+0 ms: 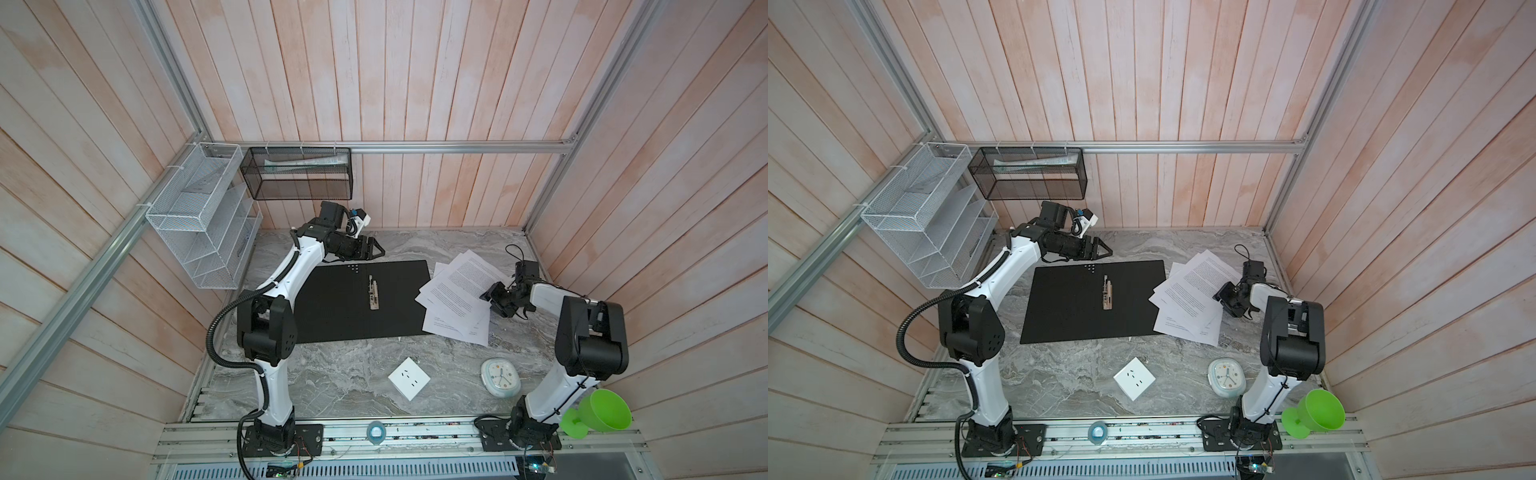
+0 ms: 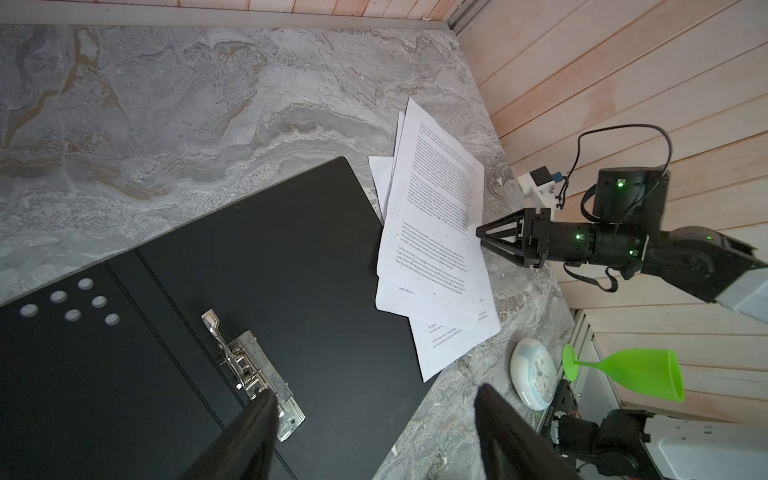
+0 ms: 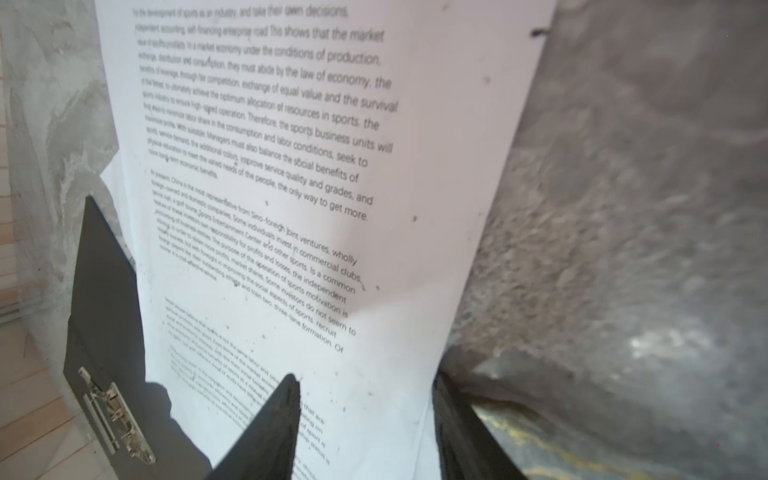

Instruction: Put the files into the folder

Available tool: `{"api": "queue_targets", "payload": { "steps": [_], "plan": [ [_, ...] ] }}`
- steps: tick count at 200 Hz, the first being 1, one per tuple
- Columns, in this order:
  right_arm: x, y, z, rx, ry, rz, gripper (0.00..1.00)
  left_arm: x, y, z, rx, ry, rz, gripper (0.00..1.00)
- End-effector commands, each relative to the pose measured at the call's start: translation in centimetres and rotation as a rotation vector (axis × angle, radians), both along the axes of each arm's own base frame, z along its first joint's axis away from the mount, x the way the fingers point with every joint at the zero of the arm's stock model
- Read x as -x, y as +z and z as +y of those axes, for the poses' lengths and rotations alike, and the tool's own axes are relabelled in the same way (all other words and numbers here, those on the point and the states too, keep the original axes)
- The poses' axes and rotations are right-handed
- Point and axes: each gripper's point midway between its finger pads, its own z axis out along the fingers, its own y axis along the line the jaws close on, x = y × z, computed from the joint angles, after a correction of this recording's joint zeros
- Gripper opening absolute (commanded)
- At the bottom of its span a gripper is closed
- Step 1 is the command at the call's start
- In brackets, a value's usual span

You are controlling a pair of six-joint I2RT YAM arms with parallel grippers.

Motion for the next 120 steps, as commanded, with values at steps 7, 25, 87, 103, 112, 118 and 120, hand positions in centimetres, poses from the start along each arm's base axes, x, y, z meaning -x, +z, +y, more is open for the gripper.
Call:
{"api": "queue_targets", "payload": {
  "steps": [7, 25, 87, 103, 112, 118, 120],
  "plan": [
    [4.2, -1.7, 2.3, -0.047, 0.057, 0.139, 0.54, 0.3, 1.8, -0.3, 0.031, -0.034, -0.036, 0.77],
    [4.6, -1.1, 2.0, -0.024, 0.051, 0.137, 0.55, 0.5, 2.1, -1.1, 0.055, -0.085, -0.055, 0.77],
    [2.6, -0.6, -1.6, -0.045, -0.066, 0.093, 0.59, 0.6, 2.3, -1.4, 0.019, -0.115, -0.071, 0.77],
    [1.4, -0.9, -1.5, -0.056, -0.054, 0.095, 0.59, 0.9, 2.5, -0.8, 0.008, -0.109, -0.073, 0.77],
    [0.7, -1.0, -1.5, -0.062, -0.046, 0.092, 0.59, 1.0, 2.7, -0.4, 0.005, -0.106, -0.073, 0.77],
    [0.2, -1.1, -1.5, -0.068, -0.038, 0.090, 0.59, 1.1, 2.7, -0.1, 0.004, -0.103, -0.072, 0.77],
    [0.1, -1.1, -1.5, -0.072, -0.036, 0.089, 0.59, 1.2, 2.8, -0.1, 0.004, -0.102, -0.071, 0.77]
  ]
}}
